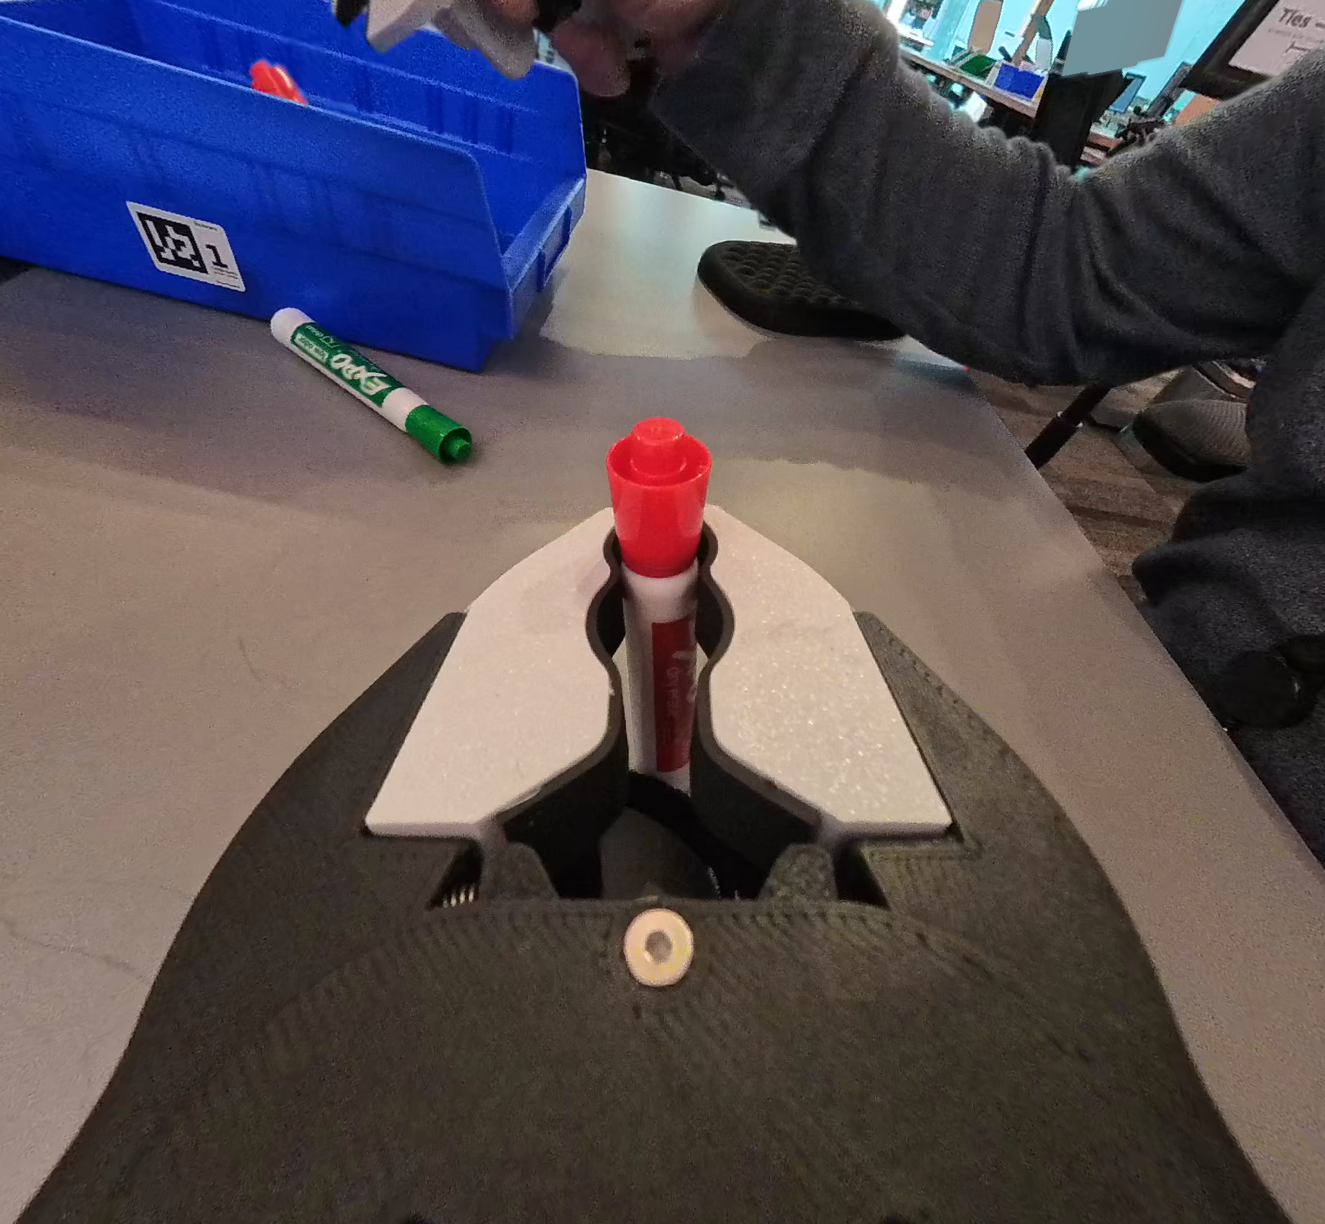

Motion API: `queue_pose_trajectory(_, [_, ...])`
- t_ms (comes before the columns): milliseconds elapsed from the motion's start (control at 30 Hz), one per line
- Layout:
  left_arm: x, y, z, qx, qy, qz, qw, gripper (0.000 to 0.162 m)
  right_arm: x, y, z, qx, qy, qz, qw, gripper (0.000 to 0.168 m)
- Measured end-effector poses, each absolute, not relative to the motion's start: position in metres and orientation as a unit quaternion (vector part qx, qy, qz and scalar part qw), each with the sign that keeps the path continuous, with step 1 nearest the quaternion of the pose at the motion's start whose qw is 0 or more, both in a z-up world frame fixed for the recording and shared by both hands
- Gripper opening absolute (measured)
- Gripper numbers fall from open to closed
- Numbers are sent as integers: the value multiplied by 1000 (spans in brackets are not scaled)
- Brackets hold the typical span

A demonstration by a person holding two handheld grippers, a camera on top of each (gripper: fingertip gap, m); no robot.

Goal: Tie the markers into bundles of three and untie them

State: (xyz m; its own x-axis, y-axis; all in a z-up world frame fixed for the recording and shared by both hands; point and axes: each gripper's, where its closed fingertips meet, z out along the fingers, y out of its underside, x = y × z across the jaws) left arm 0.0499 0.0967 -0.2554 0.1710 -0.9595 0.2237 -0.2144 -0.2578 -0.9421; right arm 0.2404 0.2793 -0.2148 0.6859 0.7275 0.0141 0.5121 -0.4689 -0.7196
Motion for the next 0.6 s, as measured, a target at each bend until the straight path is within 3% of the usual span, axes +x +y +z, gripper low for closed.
queue_pose_trajectory(33, [50, 97, -256, -648, 453, -458, 407, 15, 239, 277, -206, -836, -373, 128, 382, 45])
queue_pose_trajectory(167, [50, 97, -255, -647, 452, -461, 405, 15, 203, 235, -182, -772, -468, 96, 420, 44])
queue_pose_trajectory(367, [50, 97, -255, -647, 453, -460, 407, 15, 142, 177, -229, -702, -623, 38, 343, 44])
queue_pose_trajectory(500, [49, 96, -255, -647, 453, -460, 406, 15, 123, 177, -267, -756, -579, 48, 303, 45])
queue_pose_trajectory(600, [48, 97, -255, -646, 451, -462, 407, 15, 115, 183, -279, -801, -502, 75, 318, 36])
